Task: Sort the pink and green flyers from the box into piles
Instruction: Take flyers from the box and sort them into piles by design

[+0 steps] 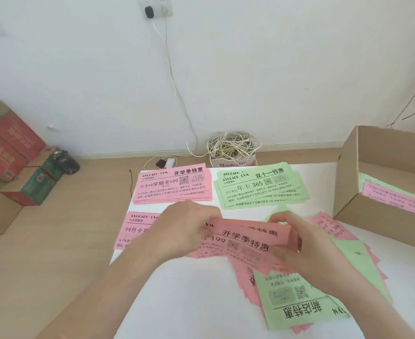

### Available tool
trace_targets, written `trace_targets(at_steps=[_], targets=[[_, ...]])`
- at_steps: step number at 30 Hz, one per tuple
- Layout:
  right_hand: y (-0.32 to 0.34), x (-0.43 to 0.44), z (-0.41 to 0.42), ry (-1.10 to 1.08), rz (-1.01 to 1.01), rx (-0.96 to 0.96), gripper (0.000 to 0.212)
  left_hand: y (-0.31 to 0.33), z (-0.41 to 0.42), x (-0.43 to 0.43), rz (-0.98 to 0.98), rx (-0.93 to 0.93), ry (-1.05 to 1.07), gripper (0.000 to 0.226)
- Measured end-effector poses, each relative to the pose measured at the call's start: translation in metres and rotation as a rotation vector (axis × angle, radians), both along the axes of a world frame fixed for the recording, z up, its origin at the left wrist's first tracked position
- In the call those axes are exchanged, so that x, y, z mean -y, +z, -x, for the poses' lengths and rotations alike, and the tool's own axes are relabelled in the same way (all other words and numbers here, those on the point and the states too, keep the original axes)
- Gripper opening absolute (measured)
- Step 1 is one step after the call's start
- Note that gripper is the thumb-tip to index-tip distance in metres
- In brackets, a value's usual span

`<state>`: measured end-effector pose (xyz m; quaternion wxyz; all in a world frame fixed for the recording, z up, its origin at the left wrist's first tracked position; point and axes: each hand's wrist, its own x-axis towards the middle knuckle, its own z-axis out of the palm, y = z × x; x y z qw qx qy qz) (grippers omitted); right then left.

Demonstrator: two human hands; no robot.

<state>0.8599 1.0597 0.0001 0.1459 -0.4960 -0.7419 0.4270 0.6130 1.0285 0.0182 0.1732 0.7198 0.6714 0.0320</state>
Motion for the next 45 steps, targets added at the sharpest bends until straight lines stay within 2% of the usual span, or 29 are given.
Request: trace_targets(at_steps=[2, 4, 8, 10, 12, 14, 18, 23, 28, 31, 33, 35, 37, 42, 45], targets=[[0.003, -0.004, 0.024, -0.005, -0.008, -0.033, 0.035, 0.008, 0.031, 0.006, 0.024, 0.032, 0.111, 0.008], [0.004, -0.011, 0.047, -0.023, 0.014, -0.093, 0.036, 0.012, 0.069, 0.011, 0.066, 0.142, 0.276, 0.009], [0.003, -0.027, 0.097, -0.074, 0.135, -0.248, 0.033, 0.012, 0.132, 0.021, 0.082, 0.724, 0.544, 0.016], [0.001, -0.035, 0.124, -0.122, 0.152, -0.295, 0.032, 0.005, 0.151, 0.017, 0.01, 0.892, 0.669, 0.016], [-0.006, -0.046, 0.151, -0.194, 0.136, -0.3, 0.037, -0.009, 0.169, 0.006, -0.08, 0.953, 0.788, 0.017], [-0.015, -0.055, 0.172, -0.237, 0.081, -0.237, 0.049, -0.028, 0.187, -0.011, -0.14, 0.918, 0.853, 0.02], [-0.038, -0.064, 0.198, -0.168, -0.038, 0.007, 0.066, -0.058, 0.209, -0.048, -0.127, 0.73, 0.824, 0.025], [-0.061, -0.061, 0.211, -0.042, -0.2, 0.365, 0.052, -0.085, 0.219, -0.079, -0.128, 0.527, 0.712, 0.033], [-0.069, -0.052, 0.212, 0.057, -0.26, 0.554, 0.036, -0.107, 0.218, -0.083, -0.192, 0.452, 0.659, 0.045], [-0.075, -0.053, 0.209, 0.081, -0.293, 0.585, 0.035, -0.11, 0.214, -0.077, -0.294, 0.313, 0.635, 0.052], [-0.077, -0.054, 0.206, 0.085, -0.296, 0.566, 0.039, -0.107, 0.205, -0.069, -0.322, 0.167, 0.453, 0.058], [-0.077, -0.054, 0.204, 0.082, -0.286, 0.54, 0.046, -0.105, 0.19, -0.059, -0.242, 0.028, 0.216, 0.057], [-0.078, -0.053, 0.203, 0.078, -0.268, 0.524, 0.052, -0.105, 0.179, -0.051, -0.133, -0.081, 0.105, 0.06], [-0.078, -0.052, 0.203, 0.091, -0.264, 0.531, 0.061, -0.1, 0.18, -0.056, -0.021, -0.171, 0.111, 0.071], [-0.078, -0.053, 0.205, 0.086, -0.279, 0.526, 0.056, -0.101, 0.184, -0.061, 0.028, -0.091, 0.176, 0.074]])
